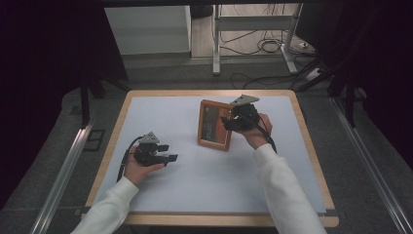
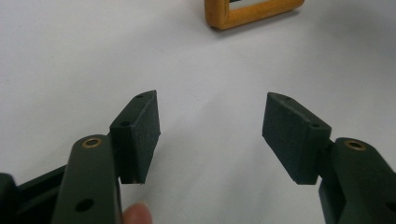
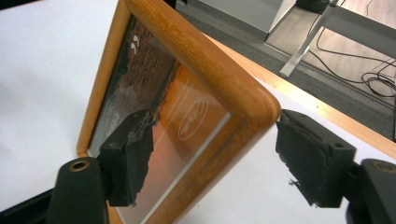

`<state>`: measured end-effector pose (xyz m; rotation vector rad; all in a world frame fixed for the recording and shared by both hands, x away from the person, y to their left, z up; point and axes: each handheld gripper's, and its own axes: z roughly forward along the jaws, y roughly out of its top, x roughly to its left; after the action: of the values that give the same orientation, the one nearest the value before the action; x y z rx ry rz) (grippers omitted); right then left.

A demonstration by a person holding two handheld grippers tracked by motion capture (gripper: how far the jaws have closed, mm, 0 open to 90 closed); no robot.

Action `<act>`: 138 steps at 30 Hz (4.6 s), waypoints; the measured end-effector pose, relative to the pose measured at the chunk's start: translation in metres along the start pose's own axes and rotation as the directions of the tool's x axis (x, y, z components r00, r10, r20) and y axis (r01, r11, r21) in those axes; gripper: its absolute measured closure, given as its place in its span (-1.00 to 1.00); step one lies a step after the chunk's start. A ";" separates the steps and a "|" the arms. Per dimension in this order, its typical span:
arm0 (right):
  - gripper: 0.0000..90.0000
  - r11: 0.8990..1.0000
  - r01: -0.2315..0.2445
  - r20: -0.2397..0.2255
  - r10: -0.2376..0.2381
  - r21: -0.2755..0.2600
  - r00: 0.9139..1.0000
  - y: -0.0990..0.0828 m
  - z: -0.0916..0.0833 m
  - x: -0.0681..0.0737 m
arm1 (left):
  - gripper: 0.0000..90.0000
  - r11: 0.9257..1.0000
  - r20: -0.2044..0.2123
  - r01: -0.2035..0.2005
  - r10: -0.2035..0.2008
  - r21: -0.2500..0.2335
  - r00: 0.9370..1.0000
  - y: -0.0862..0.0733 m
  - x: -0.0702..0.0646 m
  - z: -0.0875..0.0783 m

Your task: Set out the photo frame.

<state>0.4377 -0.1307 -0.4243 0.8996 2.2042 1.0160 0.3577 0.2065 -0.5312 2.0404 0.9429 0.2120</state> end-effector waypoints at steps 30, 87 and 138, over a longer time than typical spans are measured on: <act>0.99 1.000 -0.003 -0.161 0.004 0.004 0.987 -0.080 -0.028 0.027 | -0.21 0.999 -0.026 -0.037 0.037 0.001 0.999 -0.001 -0.016 -0.006; 1.00 0.994 -0.002 -0.182 0.021 0.107 0.983 -0.093 0.023 0.036 | -0.21 0.999 -0.016 -0.050 0.050 0.017 0.999 -0.004 -0.016 -0.001; -0.48 0.977 -0.209 -0.116 0.204 -0.035 0.972 -0.189 -0.115 0.003 | -0.28 0.999 -0.058 -0.033 0.032 -0.014 0.998 -0.028 -0.032 -0.028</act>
<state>0.2908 -0.2717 -0.5111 1.0928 2.2012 1.2373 0.3070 0.2118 -0.5294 2.0463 0.9416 0.2957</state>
